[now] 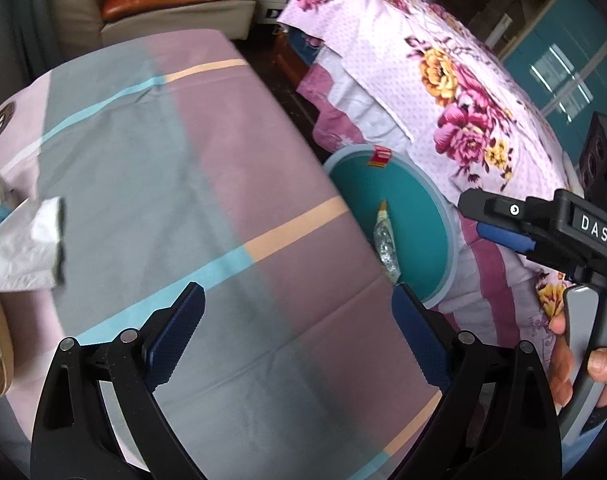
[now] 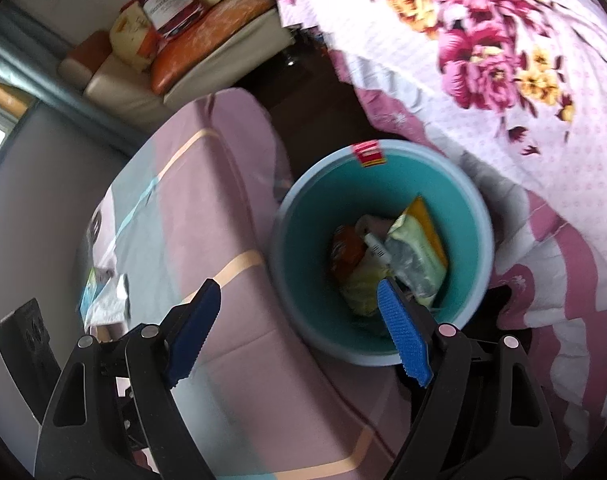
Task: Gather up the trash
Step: 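Move the right tool to the wicker bowl and grasp the white plastic cup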
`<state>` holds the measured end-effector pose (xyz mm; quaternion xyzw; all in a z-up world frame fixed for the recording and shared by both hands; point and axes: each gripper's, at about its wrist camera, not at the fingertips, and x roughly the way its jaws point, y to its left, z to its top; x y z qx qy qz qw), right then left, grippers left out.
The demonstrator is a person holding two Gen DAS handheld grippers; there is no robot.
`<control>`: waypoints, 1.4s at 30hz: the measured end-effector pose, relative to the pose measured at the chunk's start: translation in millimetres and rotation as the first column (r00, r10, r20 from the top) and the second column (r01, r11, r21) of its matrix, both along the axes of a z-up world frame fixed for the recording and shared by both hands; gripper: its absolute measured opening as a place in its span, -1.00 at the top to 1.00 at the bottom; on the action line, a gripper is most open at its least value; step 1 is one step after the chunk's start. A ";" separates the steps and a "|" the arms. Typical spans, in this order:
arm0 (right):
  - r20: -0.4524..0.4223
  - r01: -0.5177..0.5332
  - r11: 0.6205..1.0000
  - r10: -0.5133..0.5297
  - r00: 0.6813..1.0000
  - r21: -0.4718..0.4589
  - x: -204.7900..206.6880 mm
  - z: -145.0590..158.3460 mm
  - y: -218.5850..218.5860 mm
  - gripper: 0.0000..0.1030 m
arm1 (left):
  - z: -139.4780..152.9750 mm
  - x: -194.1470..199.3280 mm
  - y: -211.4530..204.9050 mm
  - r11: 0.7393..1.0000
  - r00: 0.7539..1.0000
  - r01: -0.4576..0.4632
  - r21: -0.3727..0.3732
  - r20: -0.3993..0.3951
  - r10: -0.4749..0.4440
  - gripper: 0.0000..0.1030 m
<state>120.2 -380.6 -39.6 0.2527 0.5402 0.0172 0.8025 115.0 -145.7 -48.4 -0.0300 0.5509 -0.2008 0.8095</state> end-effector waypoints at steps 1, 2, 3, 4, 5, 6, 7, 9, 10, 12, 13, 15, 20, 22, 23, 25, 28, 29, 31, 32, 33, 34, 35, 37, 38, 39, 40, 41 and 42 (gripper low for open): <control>0.002 -0.014 1.000 0.014 1.000 -0.004 0.2 1.8 7.8 -0.49 | 0.5 -1.2 6.3 1.000 1.000 -0.010 -0.002 0.001 0.010 -0.83; 0.003 -0.022 1.000 0.022 1.000 -0.006 0.1 2.7 13.3 -0.49 | 1.0 -2.3 12.4 1.000 1.000 -0.020 -0.005 0.002 0.020 -0.83; 0.004 -0.031 0.999 0.031 1.000 -0.009 0.3 4.0 18.3 -0.49 | 1.5 -2.9 18.3 1.000 1.000 -0.030 -0.007 0.002 0.030 -0.83; 0.004 -0.043 0.999 0.043 0.999 -0.011 0.8 5.8 25.6 -0.49 | 2.3 -4.0 26.5 0.999 0.999 -0.044 -0.010 0.003 0.044 -0.83; 0.005 -0.050 0.999 0.050 0.999 -0.011 1.2 6.7 30.7 -0.49 | 3.3 -5.4 35.5 0.998 0.998 -0.060 -0.014 0.003 0.060 -0.83; 0.005 -0.059 0.998 0.059 0.998 -0.011 1.6 7.8 35.5 -0.49 | 4.5 -6.8 44.9 0.997 0.997 -0.076 -0.017 0.005 0.076 -0.83; 0.005 -0.075 0.997 0.075 0.997 -0.008 2.4 9.3 44.2 -0.49 | 5.5 -8.1 51.9 0.996 0.996 -0.087 -0.019 0.006 0.088 -0.83; 0.002 -0.111 0.994 0.111 0.994 -0.004 3.9 12.1 61.3 -0.49 | 7.5 -11.8 70.0 0.993 0.993 -0.117 -0.021 0.011 0.117 -0.83; 0.002 -0.126 0.992 0.126 0.992 -0.004 4.9 13.7 66.7 -0.49 | 8.9 -15.0 82.8 0.990 0.990 -0.137 -0.021 0.015 0.137 -0.83; 0.003 -0.158 0.987 0.158 0.987 -0.006 6.5 16.5 80.5 -0.49 | 9.9 -19.3 103.7 0.985 0.985 -0.173 -0.022 0.017 0.173 -0.83; 0.003 -0.181 0.983 0.181 0.983 -0.014 7.3 18.6 91.4 -0.49 | 10.3 -21.1 112.4 0.982 0.982 -0.188 -0.026 0.016 0.188 -0.83; 0.000 -0.225 0.974 0.225 0.974 -0.033 9.2 21.8 112.7 -0.49 | 11.8 -26.2 134.6 0.973 0.974 -0.227 -0.039 0.017 0.227 -0.83; 0.012 -0.289 0.956 0.290 0.957 -0.046 10.1 28.7 151.4 -0.49 | 17.5 -43.2 194.6 0.943 0.943 -0.329 -0.057 0.035 0.331 -0.83; 0.014 -0.332 0.942 0.333 0.943 -0.050 11.8 31.1 173.3 -0.49 | 19.1 -50.1 217.0 0.932 0.932 -0.359 -0.054 0.041 0.361 -0.83; 0.014 -0.344 0.937 0.345 0.938 -0.053 12.5 32.2 178.9 -0.49 | 19.3 -54.1 229.3 0.925 0.925 -0.376 -0.051 0.045 0.378 -0.83; 0.011 -0.393 0.917 0.395 0.919 -0.074 15.4 34.8 203.6 -0.49 | 18.7 -61.2 249.8 0.913 0.912 -0.404 -0.047 0.054 0.406 -0.83; 0.016 -0.448 0.891 0.451 0.893 -0.072 18.4 36.6 231.4 -0.49 | 12.8 -69.5 278.0 0.893 0.892 -0.448 -0.045 0.046 0.450 -0.83; 0.016 -0.472 0.879 0.474 0.880 -0.064 19.4 37.2 243.1 -0.49 | 9.6 -72.1 286.8 0.886 0.885 -0.462 -0.045 0.040 0.464 -0.83; 0.023 -0.531 0.846 0.533 0.846 -0.052 21.4 38.5 271.3 -0.45 | 4.5 -77.1 301.3 0.877 0.876 -0.479 -0.042 0.031 0.481 -0.83; 0.022 -0.547 0.836 0.548 0.836 -0.050 22.0 38.9 277.9 -0.33 | 3.0 -77.8 306.2 0.875 0.875 -0.482 -0.039 0.031 0.483 -0.83; 0.021 -0.566 0.823 0.567 0.824 -0.047 22.5 38.3 286.8 -0.26 | 1.8 -79.1 310.3 0.875 0.874 -0.483 -0.037 0.031 0.485 -0.83; 0.013 -0.602 0.798 0.603 0.798 -0.035 24.1 35.1 305.1 -0.15 | 0.2 -80.6 315.7 0.876 0.875 -0.482 -0.034 0.031 0.483 -0.83; 0.008 -0.614 0.789 0.615 0.789 -0.032 25.4 33.8 312.6 -0.10 | -0.9 -82.4 319.2 0.876 0.876 -0.481 -0.032 0.033 0.482 -0.83; -0.009 -0.643 0.765 0.643 0.765 -0.029 28.2 28.0 333.7 -0.10 | -3.3 -84.7 326.8 0.879 0.878 -0.476 -0.026 0.038 0.477 -0.83; -0.019 -0.658 0.753 0.657 0.753 -0.023 30.8 23.6 343.9 -0.10 | -5.1 -86.2 330.4 0.881 0.880 -0.473 -0.024 0.039 0.473 -0.83; -0.027 -0.666 0.746 0.666 0.746 -0.018 33.2 20.4 352.0 -0.10 | -6.7 -87.2 334.4 0.883 0.882 -0.470 -0.022 0.039 0.470 -0.83; -0.039 -0.673 0.739 0.672 0.739 -0.013 37.2 15.7 359.7 -0.10 | -8.2 -88.2 337.2 0.884 0.883 -0.468 -0.022 0.038 0.468 -0.83; -0.053 -0.680 0.733 0.679 0.733 -0.012 42.6 10.6 368.3 -0.10 | -9.7 -89.7 340.7 0.885 0.884 -0.466 -0.021 0.037 0.466 -0.83; -0.065 -0.687 0.727 0.685 0.726 -0.010 47.5 6.0 376.7 -0.10 | -11.0 -90.6 344.1 0.885 0.884 -0.465 -0.020 0.037 0.466 -0.83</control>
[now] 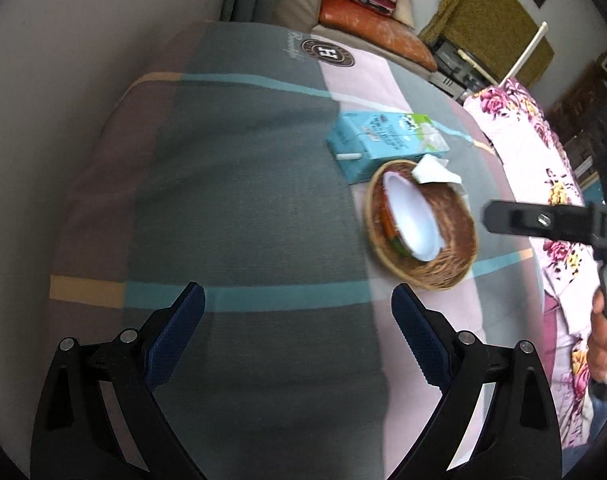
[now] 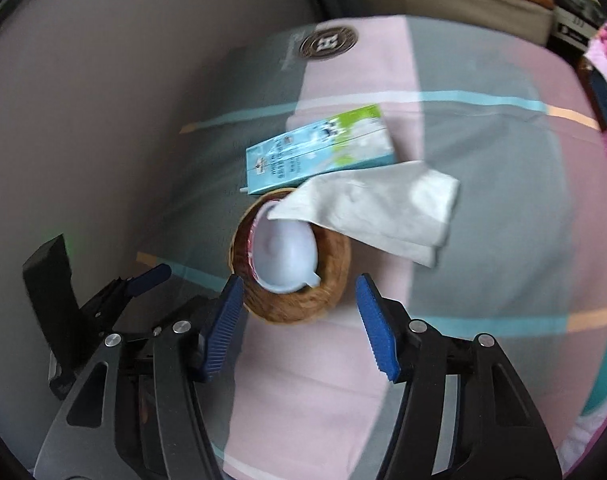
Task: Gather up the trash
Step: 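Move the right tool to the wicker bowl and grasp the white plastic cup, then lift the cup with the right tool while the left tool grasps the white tissue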
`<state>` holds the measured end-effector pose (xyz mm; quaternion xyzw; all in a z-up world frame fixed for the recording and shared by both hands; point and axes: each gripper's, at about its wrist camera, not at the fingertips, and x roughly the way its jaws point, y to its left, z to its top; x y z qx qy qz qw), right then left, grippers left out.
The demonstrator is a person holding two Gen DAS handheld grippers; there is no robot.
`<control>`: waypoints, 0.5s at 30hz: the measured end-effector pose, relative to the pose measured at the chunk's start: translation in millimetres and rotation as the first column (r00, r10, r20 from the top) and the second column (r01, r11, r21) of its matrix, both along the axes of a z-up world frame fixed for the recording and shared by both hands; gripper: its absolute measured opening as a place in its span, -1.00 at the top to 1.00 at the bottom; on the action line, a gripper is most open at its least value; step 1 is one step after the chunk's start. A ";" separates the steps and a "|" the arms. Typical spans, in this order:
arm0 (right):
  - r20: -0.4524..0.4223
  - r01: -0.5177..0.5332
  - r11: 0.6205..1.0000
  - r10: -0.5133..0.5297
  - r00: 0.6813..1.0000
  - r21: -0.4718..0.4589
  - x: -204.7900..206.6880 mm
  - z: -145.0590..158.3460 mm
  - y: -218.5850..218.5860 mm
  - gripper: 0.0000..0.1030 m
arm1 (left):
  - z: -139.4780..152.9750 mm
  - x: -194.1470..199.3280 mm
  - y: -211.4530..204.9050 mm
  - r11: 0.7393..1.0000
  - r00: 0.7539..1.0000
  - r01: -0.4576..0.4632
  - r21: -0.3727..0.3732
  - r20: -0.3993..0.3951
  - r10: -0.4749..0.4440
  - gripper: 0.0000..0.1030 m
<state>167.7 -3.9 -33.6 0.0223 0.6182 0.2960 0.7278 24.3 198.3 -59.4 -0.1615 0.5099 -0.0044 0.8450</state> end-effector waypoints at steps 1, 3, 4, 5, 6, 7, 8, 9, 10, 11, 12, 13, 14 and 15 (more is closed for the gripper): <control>-0.004 -0.007 1.000 0.007 1.000 -0.007 2.8 -3.3 6.9 -0.10 | -1.0 -1.0 3.8 1.000 1.000 0.000 -0.002 0.001 0.000 -0.83; -0.010 -0.019 1.000 0.019 1.000 -0.013 5.1 -8.7 15.8 -0.10 | -2.0 -2.1 9.3 1.000 1.000 0.000 -0.004 0.004 0.000 -0.83; -0.016 -0.025 1.000 0.025 1.000 -0.016 6.9 -10.6 21.1 -0.10 | -2.4 -2.5 12.5 1.000 1.000 -0.001 -0.006 0.006 0.001 -0.83; -0.018 -0.037 0.999 0.037 0.999 -0.015 7.7 -12.8 27.1 -0.10 | -2.8 -3.1 15.4 1.000 1.000 -0.001 -0.008 0.007 0.001 -0.83; -0.015 -0.053 0.998 0.053 0.998 -0.018 8.1 -14.2 32.9 -0.10 | -3.1 -3.2 17.4 1.000 1.000 -0.002 -0.009 0.009 0.002 -0.83; -0.014 -0.058 0.998 0.058 0.998 -0.021 9.3 -16.1 33.5 -0.10 | -3.5 -3.3 19.7 1.000 1.000 -0.005 -0.010 0.010 0.005 -0.83; -0.014 -0.064 0.998 0.063 0.998 -0.029 9.0 -20.1 35.0 -0.10 | -4.7 -3.0 21.6 1.000 1.000 -0.007 -0.011 0.009 0.007 -0.83; -0.016 -0.065 0.997 0.064 0.998 -0.034 9.1 -22.3 35.9 -0.10 | -5.7 -3.3 23.4 1.000 1.000 -0.008 -0.014 0.007 0.008 -0.83; -0.012 -0.061 0.997 0.060 0.998 -0.050 9.8 -25.9 37.0 -0.10 | -6.8 -2.7 24.2 1.000 1.000 -0.009 -0.013 0.004 0.009 -0.83; -0.010 -0.061 0.997 0.060 0.998 -0.056 9.7 -27.6 38.9 -0.10 | -7.1 -2.8 23.8 1.000 1.000 -0.010 -0.012 0.002 0.010 -0.83; -0.013 -0.060 0.996 0.059 0.998 -0.062 10.0 -30.9 39.3 -0.10 | -8.3 -3.2 24.4 1.000 1.000 -0.011 -0.014 -0.001 0.011 -0.83; -0.025 -0.058 0.996 0.057 0.998 -0.060 10.6 -34.8 39.9 -0.10 | -8.7 -3.1 24.3 1.000 1.000 -0.012 -0.015 -0.004 0.012 -0.83; -0.032 -0.058 0.997 0.056 0.998 -0.060 11.1 -37.1 42.3 -0.10 | -8.9 -4.1 24.2 1.000 1.000 -0.013 -0.016 -0.007 0.013 -0.83; -0.034 -0.058 0.997 0.056 0.998 -0.060 10.3 -40.0 43.3 -0.10 | -8.8 -4.5 23.6 1.000 1.000 -0.014 -0.012 -0.006 0.014 -0.83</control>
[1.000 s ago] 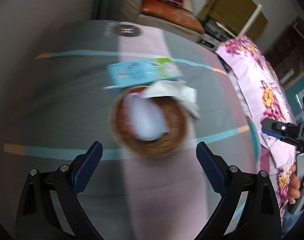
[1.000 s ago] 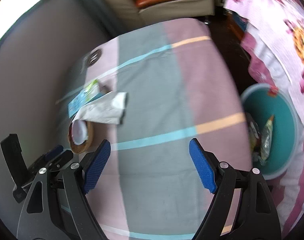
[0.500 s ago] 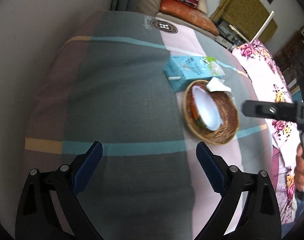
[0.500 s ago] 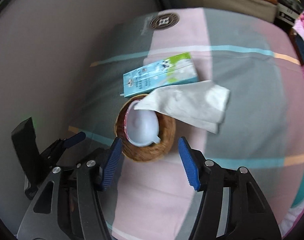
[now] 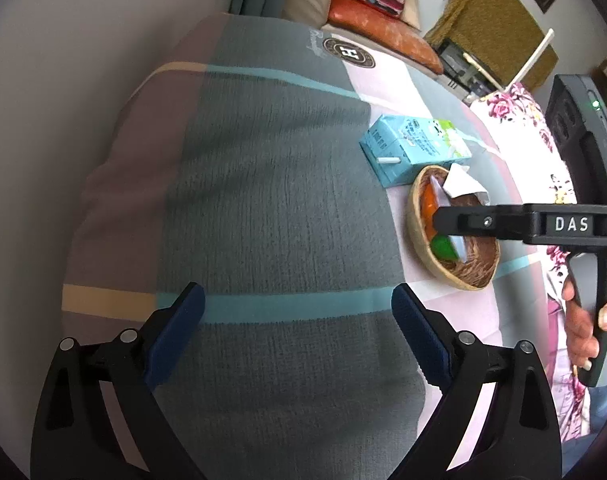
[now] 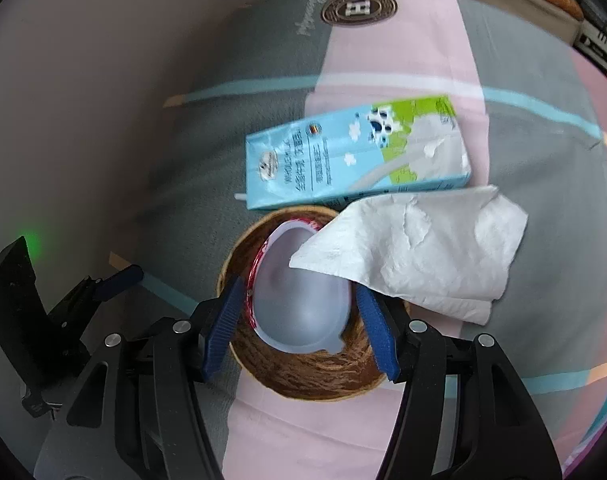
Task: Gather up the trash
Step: 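Lift the cup with the right tool while the left tool grasps the white tissue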
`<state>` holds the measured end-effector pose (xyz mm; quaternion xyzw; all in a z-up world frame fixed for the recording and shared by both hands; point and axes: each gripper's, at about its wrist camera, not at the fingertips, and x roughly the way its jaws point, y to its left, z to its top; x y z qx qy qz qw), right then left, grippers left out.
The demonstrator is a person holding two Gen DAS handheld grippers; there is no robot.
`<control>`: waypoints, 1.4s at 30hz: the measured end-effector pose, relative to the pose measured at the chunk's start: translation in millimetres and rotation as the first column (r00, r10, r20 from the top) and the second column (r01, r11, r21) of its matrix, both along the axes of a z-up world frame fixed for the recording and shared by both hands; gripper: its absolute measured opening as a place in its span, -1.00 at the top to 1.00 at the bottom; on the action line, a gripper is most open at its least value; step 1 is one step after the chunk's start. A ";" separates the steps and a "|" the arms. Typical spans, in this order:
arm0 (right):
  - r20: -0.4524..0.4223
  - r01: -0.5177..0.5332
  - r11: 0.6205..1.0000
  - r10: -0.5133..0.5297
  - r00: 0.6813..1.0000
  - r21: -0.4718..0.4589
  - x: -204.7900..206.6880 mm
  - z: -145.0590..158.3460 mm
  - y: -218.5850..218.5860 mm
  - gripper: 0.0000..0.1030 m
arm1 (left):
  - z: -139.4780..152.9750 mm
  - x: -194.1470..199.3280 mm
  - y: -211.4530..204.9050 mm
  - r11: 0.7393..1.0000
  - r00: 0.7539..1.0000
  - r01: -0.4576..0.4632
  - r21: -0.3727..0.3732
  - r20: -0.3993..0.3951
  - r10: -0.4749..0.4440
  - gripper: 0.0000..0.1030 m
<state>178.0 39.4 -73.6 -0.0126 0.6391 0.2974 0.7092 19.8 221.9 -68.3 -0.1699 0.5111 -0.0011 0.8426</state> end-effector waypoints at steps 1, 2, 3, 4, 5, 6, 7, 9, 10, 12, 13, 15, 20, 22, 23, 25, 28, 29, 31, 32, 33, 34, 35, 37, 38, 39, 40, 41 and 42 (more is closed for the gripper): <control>0.002 -0.002 1.000 0.002 1.000 -0.001 0.0 -1.7 1.4 -0.10 | 0.1 0.1 -0.8 1.000 1.000 0.001 0.000 0.000 -0.001 -0.83; 0.021 -0.007 1.000 0.007 1.000 -0.007 -1.4 -2.5 4.6 -0.10 | 0.5 -0.2 -1.6 1.000 1.000 0.001 -0.003 0.000 -0.001 -0.83; 0.032 -0.012 1.000 0.012 0.999 -0.008 -2.8 -2.8 4.8 -0.03 | 0.7 -0.1 -2.6 1.000 1.000 0.001 -0.005 -0.001 -0.001 -0.83; 0.043 -0.017 1.000 0.017 0.999 -0.008 -3.6 -3.2 5.2 0.00 | 1.3 0.1 -4.2 1.000 1.000 0.002 -0.007 -0.002 -0.002 -0.83; 0.057 -0.016 1.000 0.017 0.998 -0.013 -4.7 -2.6 4.0 0.01 | 1.3 0.9 -5.5 1.000 1.000 0.004 -0.007 -0.003 -0.004 -0.83; 0.064 -0.012 1.000 0.013 0.998 -0.012 -5.2 -1.9 1.7 0.01 | 2.1 1.3 -7.5 1.000 1.000 0.008 -0.006 -0.003 -0.008 -0.83; 0.061 0.001 1.000 -0.002 0.998 0.010 -5.7 2.0 -3.8 0.01 | 2.2 3.6 -8.3 1.000 1.000 0.011 -0.004 -0.004 -0.011 -0.83; 0.056 0.015 0.999 -0.018 0.998 0.044 -7.1 8.0 -13.4 0.02 | 4.0 5.4 -12.3 1.000 1.000 0.018 0.001 -0.003 -0.018 -0.83; 0.064 0.025 0.997 -0.029 0.998 0.068 -7.8 16.4 -21.0 0.02 | 6.1 6.2 -15.4 1.000 1.000 0.026 0.003 0.000 -0.026 -0.83; 0.075 0.039 0.995 -0.046 0.996 0.087 -7.4 24.7 -30.3 0.02 | 8.4 9.8 -20.8 0.999 0.999 0.037 0.010 0.005 -0.037 -0.83; 0.086 0.056 0.993 -0.065 0.994 0.105 -6.4 32.3 -39.4 0.02 | 9.9 12.3 -24.8 0.999 0.999 0.045 0.014 0.007 -0.045 -0.83; 0.105 0.082 0.990 -0.095 0.990 0.115 -5.7 38.8 -49.6 0.01 | 12.3 16.6 -32.8 0.998 0.998 0.061 0.016 0.007 -0.061 -0.83; 0.122 0.168 0.976 -0.185 0.975 0.137 -4.5 53.2 -90.6 0.01 | 24.6 35.7 -57.4 0.994 0.994 0.102 0.030 0.033 -0.103 -0.83; 0.107 0.223 0.965 -0.238 0.965 0.139 -2.7 50.5 -116.9 0.01 | 28.4 41.8 -68.3 0.991 0.991 0.125 0.039 0.036 -0.127 -0.83; 0.100 0.238 0.961 -0.253 0.962 0.138 0.6 48.1 -124.4 0.01 | 29.8 45.0 -75.0 0.989 0.989 0.140 0.045 0.035 -0.142 -0.83; 0.084 0.265 0.955 -0.278 0.957 0.136 3.0 44.0 -140.9 0.01 | 32.2 50.3 -89.3 0.983 0.985 0.170 0.063 0.031 -0.172 -0.83; 0.059 0.306 0.943 -0.316 0.947 0.135 1.4 38.6 -172.2 0.01 | 34.5 60.4 -108.3 0.975 0.978 0.206 0.082 0.026 -0.209 -0.83; 0.056 0.323 0.937 -0.333 0.941 0.136 -0.7 37.0 -183.6 0.01 | 35.7 63.1 -116.2 0.971 0.974 0.220 0.091 0.026 -0.223 -0.83; 0.047 0.352 0.925 -0.361 0.931 0.144 -1.3 34.5 -199.9 0.01 | 38.4 70.7 -129.8 0.965 0.969 0.241 0.105 0.031 -0.245 -0.83; 0.041 0.371 0.916 -0.381 0.924 0.152 -1.9 33.6 -211.0 0.01 | 39.8 74.6 -137.5 0.962 0.967 0.249 0.110 0.033 -0.254 -0.83; 0.038 0.387 0.909 -0.397 0.917 0.158 -2.5 31.9 -218.5 0.01 | 40.8 79.8 -144.0 0.960 0.964 0.257 0.111 0.035 -0.262 -0.83; 0.036 0.397 0.903 -0.408 0.912 0.163 -2.6 31.5 -224.7 0.00 | 42.0 86.3 -152.2 0.957 0.961 0.268 0.115 0.039 -0.274 -0.83; 0.034 0.409 0.896 -0.420 0.907 0.171 -2.5 32.0 -233.6 0.00 | 43.4 93.4 -162.1 0.951 0.956 0.283 0.123 0.043 -0.290 -0.83; 0.032 0.422 0.888 -0.435 0.900 0.184 -2.4 31.0 -244.3 0.00 | 44.9 106.8 -182.6 0.937 0.945 0.316 0.147 0.044 -0.325 -0.83; 0.032 0.432 0.880 -0.446 0.895 0.197 -0.9 31.5 -251.5 0.00 | 44.6 114.0 -194.4 0.928 0.937 0.335 0.162 0.044 -0.346 -0.83; 0.032 0.435 0.877 -0.450 0.892 0.202 -3.0 33.8 -260.6 0.00 | 43.2 122.9 -206.5 0.918 0.930 0.354 0.178 0.042 -0.366 -0.83; 0.032 0.441 0.874 -0.456 0.889 0.207 -0.7 32.7 -264.0 0.00 | 42.0 130.0 -213.4 0.912 0.925 0.364 0.188 0.038 -0.377 -0.83; 0.031 0.448 0.868 -0.465 0.885 0.213 1.2 32.5 -271.4 0.00 | 38.8 139.6 -222.2 0.905 0.921 0.375 0.199 0.030 -0.388 -0.81; 0.031 0.455 0.864 -0.472 0.881 0.218 3.7 32.2 -277.2 0.00 | 34.8 149.3 -229.6 0.899 0.917 0.386 0.206 0.019 -0.398 -0.75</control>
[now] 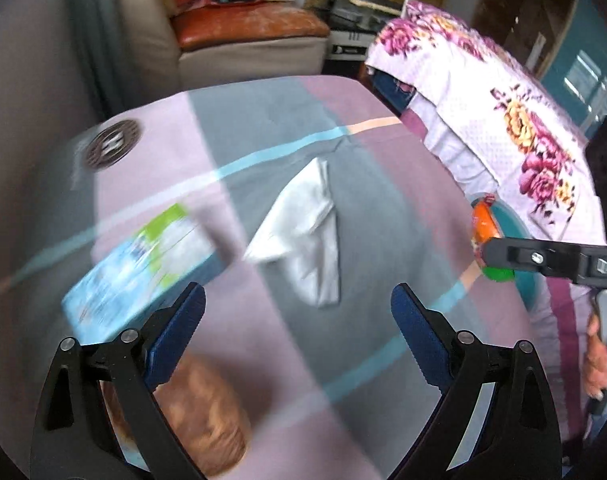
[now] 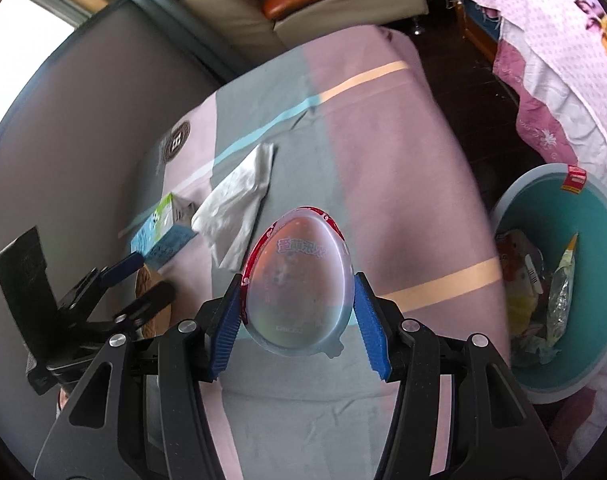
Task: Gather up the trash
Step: 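Lift the cup with the right tool while the left tool grasps the white tissue, then carry the cup and tissue over the teal bin and open the left tool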
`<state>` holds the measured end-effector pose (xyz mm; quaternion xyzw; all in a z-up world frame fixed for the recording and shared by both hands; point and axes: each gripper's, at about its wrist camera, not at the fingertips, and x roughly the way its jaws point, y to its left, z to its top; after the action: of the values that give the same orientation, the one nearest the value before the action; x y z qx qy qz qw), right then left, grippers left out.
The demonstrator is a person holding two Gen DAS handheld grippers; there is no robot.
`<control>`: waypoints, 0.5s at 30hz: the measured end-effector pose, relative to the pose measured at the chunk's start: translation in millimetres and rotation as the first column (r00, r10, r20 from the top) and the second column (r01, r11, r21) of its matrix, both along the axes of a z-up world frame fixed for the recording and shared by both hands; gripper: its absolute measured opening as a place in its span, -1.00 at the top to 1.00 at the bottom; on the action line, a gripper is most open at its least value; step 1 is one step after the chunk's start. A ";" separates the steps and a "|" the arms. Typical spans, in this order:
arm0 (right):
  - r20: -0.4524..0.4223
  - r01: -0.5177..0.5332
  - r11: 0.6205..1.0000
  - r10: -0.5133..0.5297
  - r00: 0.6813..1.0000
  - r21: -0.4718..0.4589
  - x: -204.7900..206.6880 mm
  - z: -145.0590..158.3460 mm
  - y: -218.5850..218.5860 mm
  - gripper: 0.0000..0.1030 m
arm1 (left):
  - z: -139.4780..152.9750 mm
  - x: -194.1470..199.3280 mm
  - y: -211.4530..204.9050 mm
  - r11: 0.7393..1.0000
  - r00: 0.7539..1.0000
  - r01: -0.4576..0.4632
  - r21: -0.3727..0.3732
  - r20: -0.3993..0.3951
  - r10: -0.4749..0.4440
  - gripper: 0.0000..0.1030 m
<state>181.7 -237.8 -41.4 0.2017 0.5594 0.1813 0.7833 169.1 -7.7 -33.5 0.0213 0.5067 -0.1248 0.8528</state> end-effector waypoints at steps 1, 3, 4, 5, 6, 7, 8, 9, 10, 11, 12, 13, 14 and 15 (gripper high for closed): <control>0.001 0.006 1.000 -0.006 1.000 0.003 1.0 -2.1 -3.7 0.00 | -3.1 4.7 -4.2 1.000 1.000 0.006 0.008 -0.006 -0.006 -0.69; 0.004 0.018 1.000 -0.018 1.000 0.010 5.8 -4.3 -10.6 0.00 | -11.9 22.0 -15.4 0.999 1.000 0.021 0.035 -0.023 -0.020 -0.62; 0.005 0.022 1.000 -0.022 1.000 0.011 6.6 -4.8 -13.4 0.00 | -14.5 26.4 -17.8 0.999 0.999 0.024 0.047 -0.027 -0.023 -0.61; 0.006 0.029 0.999 -0.029 1.000 0.014 8.9 -6.5 -18.9 0.00 | -18.8 32.3 -21.2 0.998 0.999 0.026 0.064 -0.034 -0.024 -0.61; 0.005 0.032 0.999 -0.032 0.999 0.015 8.7 -6.9 -22.4 0.00 | -22.6 36.4 -23.2 0.997 0.999 0.028 0.075 -0.041 -0.025 -0.61; 0.003 0.035 0.999 -0.035 0.999 0.017 10.8 -7.7 -24.8 0.00 | -27.7 40.4 -23.9 0.996 0.998 0.028 0.085 -0.051 -0.023 -0.61; 0.001 0.040 0.999 -0.040 0.999 0.018 12.5 -9.4 -28.0 0.00 | -32.1 44.3 -22.3 0.996 0.998 0.027 0.089 -0.064 -0.021 -0.61; 0.000 0.046 0.999 -0.046 0.999 0.016 14.3 -11.5 -31.0 0.00 | -35.6 46.1 -21.9 0.996 0.997 0.027 0.089 -0.075 -0.020 -0.61; 0.000 0.049 0.999 -0.049 0.999 0.015 14.8 -12.6 -33.1 0.00 | -39.7 47.3 -21.6 0.996 0.996 0.026 0.089 -0.083 -0.018 -0.60; -0.002 0.055 0.998 -0.055 0.998 0.013 15.7 -14.1 -35.8 0.00 | -43.7 47.6 -21.4 0.996 0.996 0.025 0.086 -0.091 -0.017 -0.44; -0.003 0.061 0.998 -0.061 0.998 0.012 17.1 -15.8 -38.8 0.00 | -46.8 46.5 -20.3 0.996 0.995 0.024 0.087 -0.096 -0.016 -0.27; -0.002 0.066 0.998 -0.066 0.998 0.011 17.6 -16.6 -40.8 0.00 | -45.7 44.0 -21.3 0.994 0.997 0.021 0.104 -0.071 -0.014 -0.13; 0.000 0.072 0.997 -0.072 0.997 0.007 17.7 -17.2 -43.2 0.00 | -44.9 41.9 -21.9 0.994 0.998 0.018 0.110 -0.062 -0.011 0.09; 0.004 0.079 0.997 -0.079 0.997 0.005 17.2 -17.9 -45.3 0.00 | -43.7 39.9 -21.5 0.995 0.998 0.014 0.102 -0.059 -0.008 0.36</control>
<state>198.9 -283.1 -59.3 0.2253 0.5490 0.1520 0.7903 208.9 -29.2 -77.2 0.0641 0.5371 -0.1038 0.8346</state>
